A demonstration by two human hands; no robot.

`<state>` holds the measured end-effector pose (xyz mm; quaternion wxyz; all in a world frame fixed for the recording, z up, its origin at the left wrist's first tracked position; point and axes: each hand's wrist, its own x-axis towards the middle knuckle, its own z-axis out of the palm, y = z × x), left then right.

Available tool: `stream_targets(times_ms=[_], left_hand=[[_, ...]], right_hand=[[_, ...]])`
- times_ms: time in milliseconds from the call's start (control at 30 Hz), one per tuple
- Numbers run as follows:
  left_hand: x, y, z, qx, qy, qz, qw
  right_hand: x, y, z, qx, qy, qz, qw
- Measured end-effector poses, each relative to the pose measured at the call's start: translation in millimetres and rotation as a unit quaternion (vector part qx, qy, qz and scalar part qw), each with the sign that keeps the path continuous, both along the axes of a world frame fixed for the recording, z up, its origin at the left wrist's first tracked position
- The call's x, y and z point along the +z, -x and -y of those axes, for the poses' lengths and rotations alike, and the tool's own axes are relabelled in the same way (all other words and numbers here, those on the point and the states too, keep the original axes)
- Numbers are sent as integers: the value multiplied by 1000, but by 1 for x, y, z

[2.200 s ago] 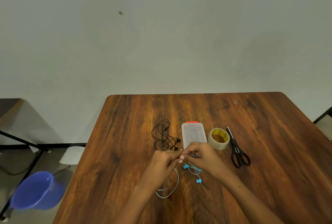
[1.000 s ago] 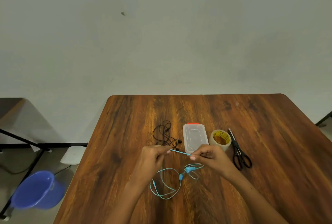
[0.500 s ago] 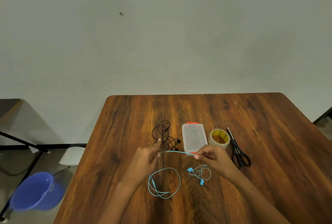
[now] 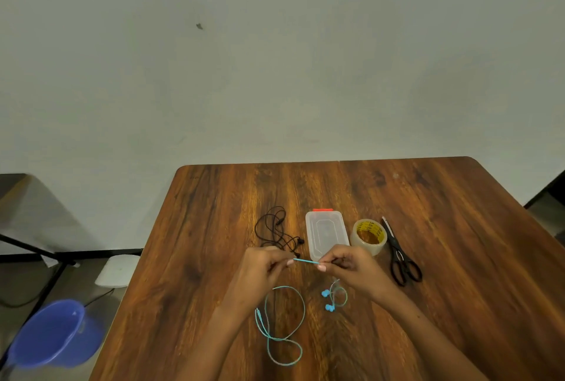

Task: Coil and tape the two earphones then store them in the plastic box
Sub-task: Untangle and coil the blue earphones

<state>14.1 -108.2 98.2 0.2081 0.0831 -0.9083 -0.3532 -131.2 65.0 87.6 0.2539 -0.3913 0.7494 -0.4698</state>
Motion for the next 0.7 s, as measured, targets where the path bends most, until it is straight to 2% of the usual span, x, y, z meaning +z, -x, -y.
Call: stream_targets(times_ms=[200, 500, 700], left_hand=[[-1, -2, -2, 5, 7, -16, 1000], [-2, -10, 8, 17, 2, -39, 999], [-8, -13, 14, 54, -1, 17, 998]], right_hand=[[-3, 3, -7, -11, -12, 1, 1000], [-2, 7, -12, -46, 38, 78, 995], [3, 1, -8, -40, 49, 93, 994]])
